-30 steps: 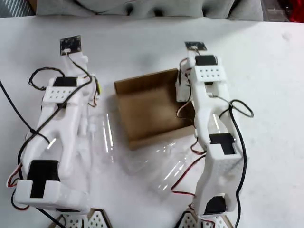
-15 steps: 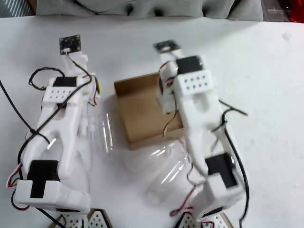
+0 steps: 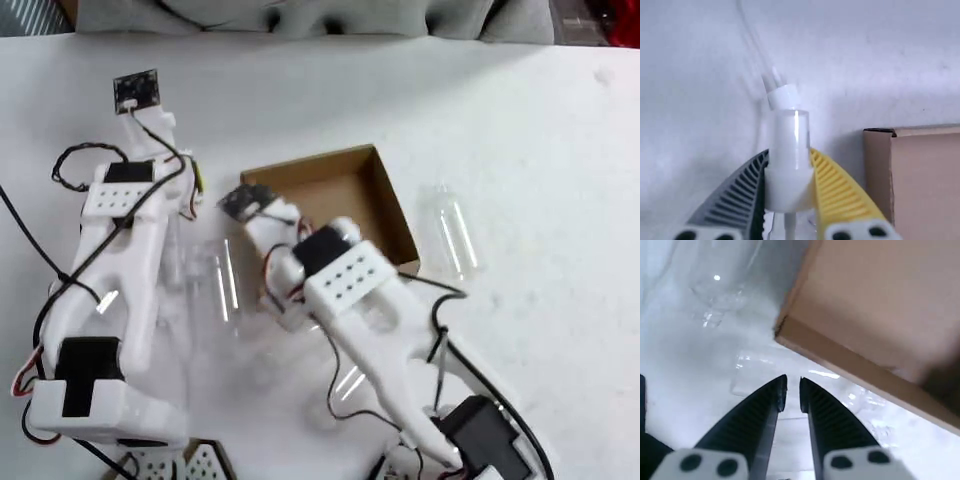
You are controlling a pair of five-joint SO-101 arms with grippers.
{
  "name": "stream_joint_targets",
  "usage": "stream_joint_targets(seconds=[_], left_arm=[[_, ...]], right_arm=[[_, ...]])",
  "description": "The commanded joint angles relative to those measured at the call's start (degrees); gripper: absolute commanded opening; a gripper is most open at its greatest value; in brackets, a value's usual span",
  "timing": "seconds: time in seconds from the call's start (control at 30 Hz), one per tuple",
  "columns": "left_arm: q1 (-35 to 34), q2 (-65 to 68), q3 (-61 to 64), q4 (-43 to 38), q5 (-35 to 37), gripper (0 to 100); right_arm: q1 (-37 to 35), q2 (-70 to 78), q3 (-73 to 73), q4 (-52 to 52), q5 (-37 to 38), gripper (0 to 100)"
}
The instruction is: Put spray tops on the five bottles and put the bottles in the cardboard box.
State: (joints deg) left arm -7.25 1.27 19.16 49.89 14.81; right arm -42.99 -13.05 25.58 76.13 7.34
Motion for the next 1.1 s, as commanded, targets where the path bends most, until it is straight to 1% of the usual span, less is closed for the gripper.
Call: stream_joint_targets(seconds=[0.0, 0.27, 0.43, 0.5, 0.6, 0.7, 0.8, 0.87, 0.97, 1.07], left_arm=[[-0.57, -3.3, -0.26, -1.32, -0.26, 2], [-0.57, -3.3, -0.44, -1.32, -0.26, 2], [-0.57, -3.3, -0.44, -1.32, -0.26, 2], [-0.57, -3.3, -0.44, -1.32, -0.26, 2], [-0.57, -3.3, -0.44, -1.32, -0.26, 2], [-0.57, -3.3, -0.44, -1.32, -0.26, 2], [-0.57, -3.3, -0.44, -1.32, -0.26, 2], [-0.57, -3.3, -0.44, -1.32, -0.26, 2], [-0.57, -3.3, -0.35, -1.32, -0.26, 2], [-0.57, -3.21, -0.35, -1.32, -0.26, 2]], right_arm=[[-0.57, -2.42, 0.79, -3.56, 0.35, 1.7], [-0.22, -2.33, 6.24, -14.73, -0.18, 1.7], [2.15, -2.33, 6.59, -20.53, -0.44, 1.7], [2.95, -2.24, 6.68, -23.69, -3.16, 1.7], [3.56, -2.24, 6.59, -24.84, -7.82, 1.8], [3.3, -4.09, 4.75, -19.65, -7.12, 1.8], [5.05, -8.66, -0.53, -9.71, -6.15, 1.8], [9.01, -11.56, -4.48, -2.86, -3.34, 1.9], [17.63, -13.85, -9.23, 5.05, 4.22, 2.0], [27.38, -13.93, -11.34, 7.69, 10.73, 6.4]])
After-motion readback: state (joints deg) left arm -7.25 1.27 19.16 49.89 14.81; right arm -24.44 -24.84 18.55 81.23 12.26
